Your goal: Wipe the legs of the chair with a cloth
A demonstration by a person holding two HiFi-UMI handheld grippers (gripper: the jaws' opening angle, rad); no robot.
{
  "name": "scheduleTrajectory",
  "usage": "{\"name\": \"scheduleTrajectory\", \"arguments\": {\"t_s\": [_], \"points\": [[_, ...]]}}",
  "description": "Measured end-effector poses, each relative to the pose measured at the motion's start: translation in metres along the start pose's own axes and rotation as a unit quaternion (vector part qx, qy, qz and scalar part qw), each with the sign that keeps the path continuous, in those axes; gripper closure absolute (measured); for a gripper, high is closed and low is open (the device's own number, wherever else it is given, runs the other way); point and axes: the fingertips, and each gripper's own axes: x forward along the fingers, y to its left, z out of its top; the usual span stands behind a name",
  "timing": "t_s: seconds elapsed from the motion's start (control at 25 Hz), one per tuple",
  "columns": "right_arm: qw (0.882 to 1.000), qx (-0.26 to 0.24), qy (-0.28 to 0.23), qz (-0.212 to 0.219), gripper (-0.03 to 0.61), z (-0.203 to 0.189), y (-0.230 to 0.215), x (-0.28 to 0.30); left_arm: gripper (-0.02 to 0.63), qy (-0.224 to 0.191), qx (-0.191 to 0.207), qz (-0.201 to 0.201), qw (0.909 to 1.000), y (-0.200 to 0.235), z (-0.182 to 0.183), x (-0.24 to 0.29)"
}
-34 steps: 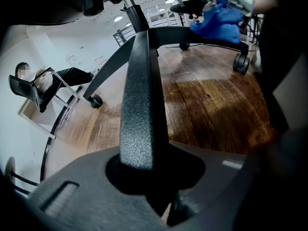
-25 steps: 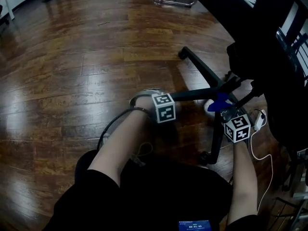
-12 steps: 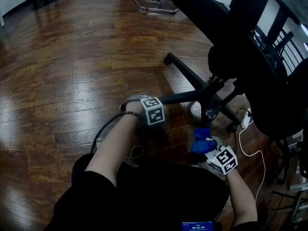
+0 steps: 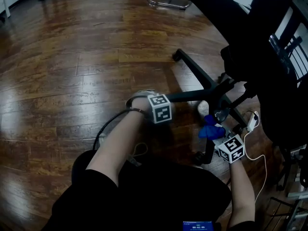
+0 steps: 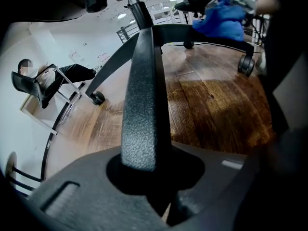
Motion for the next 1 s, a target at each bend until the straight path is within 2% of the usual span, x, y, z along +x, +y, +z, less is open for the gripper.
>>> {"name": "scheduleTrajectory", "arguments": {"t_s": [0.2, 0.32, 0.4, 0.56, 0.68, 0.8, 0.88, 1.0], "points": [[0.996, 0.024, -0.018, -0.08, 0.499, 0.039, -0.079, 0.03, 0.543, -0.007, 0.003, 0.0, 1.0, -0.002, 0.004, -0.001], [0.991, 0.073, -0.064, -0.095, 0.497, 0.046, -0.09, 0.026, 0.543, -0.007, 0.004, 0.0, 1.0, -0.002, 0.002, -0.002], [0.99, 0.079, -0.069, -0.094, 0.497, 0.042, -0.081, 0.021, 0.543, -0.006, 0.004, 0.0, 1.0, -0.002, 0.001, -0.001], [0.997, 0.039, -0.038, -0.061, 0.497, 0.022, -0.037, 0.008, 0.543, -0.004, 0.003, 0.001, 1.0, -0.001, 0.001, -0.001], [0.999, 0.029, -0.022, 0.008, 0.495, -0.002, 0.018, -0.012, 0.543, -0.002, 0.003, -0.001, 1.0, -0.002, 0.0, -0.001], [0.996, 0.038, -0.007, 0.076, 0.495, -0.025, 0.068, -0.037, 0.543, -0.001, 0.001, -0.001, 1.0, -0.002, -0.001, -0.001], [0.996, 0.026, 0.005, 0.087, 0.495, -0.033, 0.083, -0.045, 0.543, -0.001, 0.002, -0.002, 1.0, -0.002, -0.001, 0.0], [0.996, -0.009, 0.016, 0.082, 0.499, -0.034, 0.074, -0.037, 0.543, 0.0, 0.001, -0.001, 1.0, -0.002, 0.0, 0.0]]}}
